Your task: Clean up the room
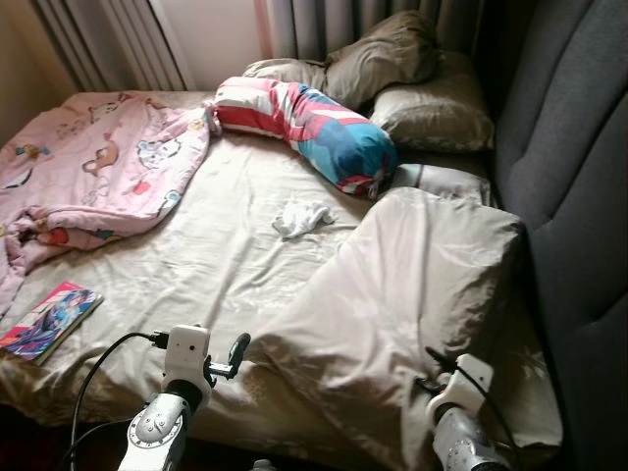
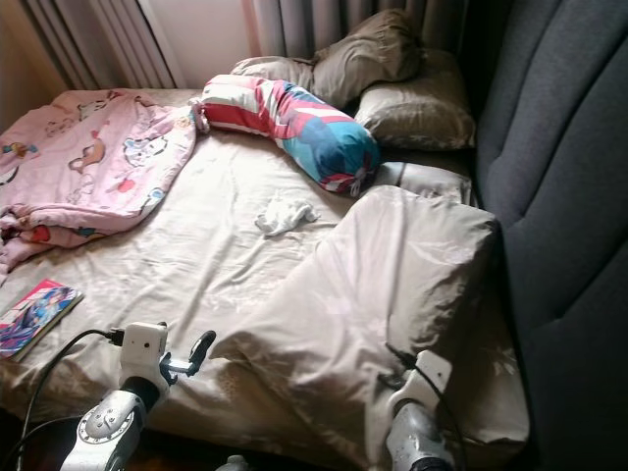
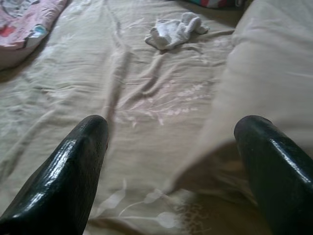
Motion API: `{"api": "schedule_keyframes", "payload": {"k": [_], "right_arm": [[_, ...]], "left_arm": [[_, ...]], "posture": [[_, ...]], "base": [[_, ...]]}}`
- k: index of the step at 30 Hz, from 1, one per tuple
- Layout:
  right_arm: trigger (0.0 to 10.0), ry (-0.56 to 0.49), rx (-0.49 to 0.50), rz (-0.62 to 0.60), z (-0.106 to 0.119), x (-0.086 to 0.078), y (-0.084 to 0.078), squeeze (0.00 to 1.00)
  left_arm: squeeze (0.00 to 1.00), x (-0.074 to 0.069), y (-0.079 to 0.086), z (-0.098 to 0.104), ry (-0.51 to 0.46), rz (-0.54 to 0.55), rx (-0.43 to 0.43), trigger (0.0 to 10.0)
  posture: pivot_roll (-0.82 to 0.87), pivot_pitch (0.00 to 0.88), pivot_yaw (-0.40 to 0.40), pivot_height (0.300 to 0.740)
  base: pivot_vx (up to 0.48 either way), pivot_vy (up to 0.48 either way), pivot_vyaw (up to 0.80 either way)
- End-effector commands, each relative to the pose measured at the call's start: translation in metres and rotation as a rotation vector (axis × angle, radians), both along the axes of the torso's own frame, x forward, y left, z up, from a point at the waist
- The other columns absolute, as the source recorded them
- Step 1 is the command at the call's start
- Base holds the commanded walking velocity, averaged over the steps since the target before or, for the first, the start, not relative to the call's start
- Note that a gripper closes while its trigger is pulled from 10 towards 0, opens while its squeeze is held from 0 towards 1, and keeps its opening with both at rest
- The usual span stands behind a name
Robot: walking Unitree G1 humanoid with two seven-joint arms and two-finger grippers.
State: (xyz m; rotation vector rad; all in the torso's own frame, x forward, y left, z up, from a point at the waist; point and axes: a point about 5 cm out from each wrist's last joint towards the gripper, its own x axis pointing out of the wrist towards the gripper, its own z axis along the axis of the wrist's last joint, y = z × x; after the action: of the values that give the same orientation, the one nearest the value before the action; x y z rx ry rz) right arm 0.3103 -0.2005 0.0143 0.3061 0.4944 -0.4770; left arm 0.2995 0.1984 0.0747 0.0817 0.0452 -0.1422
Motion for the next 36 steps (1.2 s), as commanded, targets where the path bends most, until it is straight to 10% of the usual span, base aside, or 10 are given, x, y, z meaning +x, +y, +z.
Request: {"api": "schedule_keyframes", "payload": {"k": [1,14,16,17,26,27,28,29,30,36], "right_arm": [[0.0,-0.109,-0.133,-0.131,0.026,0.007,-0.038,0.0],[0.0,-0.212,-0.54,-0.5,0.082,-0.006,-0.102,0.0],[2.5,-0.16,-0.504,-0.455,0.072,-0.005,-0.1,0.0],[10.0,-0.142,-0.481,-0.445,0.067,-0.006,-0.098,0.0],[10.0,-0.077,-0.401,-0.396,0.045,-0.009,-0.073,0.0],[10.0,-0.076,-0.392,-0.397,0.043,-0.01,-0.071,0.05],[10.0,-0.076,-0.391,-0.395,0.043,-0.009,-0.071,0.59],[10.0,-0.076,-0.391,-0.393,0.043,-0.009,-0.07,0.59],[10.0,-0.085,-0.391,-0.386,0.044,-0.008,-0.07,1.0],[10.0,-0.117,-0.416,-0.384,0.051,-0.005,-0.071,1.0]], "left_arm": [[0.0,-0.003,0.0,-0.006,0.021,-0.004,0.022,10.0],[0.0,-0.003,0.0,-0.008,0.027,-0.006,0.021,10.0],[0.0,-0.002,0.0,-0.009,0.027,-0.008,0.02,10.0],[0.0,-0.002,-0.001,-0.009,0.028,-0.009,0.02,10.0],[0.0,-0.002,-0.001,-0.009,0.026,-0.013,0.024,10.0],[0.0,-0.003,0.0,-0.008,0.025,-0.012,0.025,10.0],[0.0,-0.003,0.0,-0.008,0.025,-0.011,0.025,10.0],[0.0,-0.003,0.0,-0.008,0.025,-0.01,0.025,10.0],[0.0,-0.003,0.001,-0.008,0.025,-0.01,0.026,10.0],[0.0,-0.003,-0.001,-0.009,0.025,-0.01,0.023,10.0]], "posture": [[-0.01,0.203,0.069,0.653],[-0.02,0.206,0.073,0.653],[-0.02,0.206,0.074,0.653],[-0.02,0.206,0.074,0.653],[-0.01,0.207,0.077,0.653],[-0.01,0.207,0.077,0.653],[-0.01,0.207,0.077,0.653],[-0.01,0.207,0.077,0.653],[-0.01,0.207,0.076,0.653],[-0.01,0.207,0.073,0.653]], "base": [[0.0,0.0,0.0],[0.0,0.0,0.0],[0.0,0.0,0.0],[0.0,0.0,0.0],[0.0,0.0,0.0],[0.0,0.0,0.0],[0.0,0.0,0.0],[0.0,0.0,0.0],[0.0,0.0,0.0],[0.0,0.0,0.0]]}}
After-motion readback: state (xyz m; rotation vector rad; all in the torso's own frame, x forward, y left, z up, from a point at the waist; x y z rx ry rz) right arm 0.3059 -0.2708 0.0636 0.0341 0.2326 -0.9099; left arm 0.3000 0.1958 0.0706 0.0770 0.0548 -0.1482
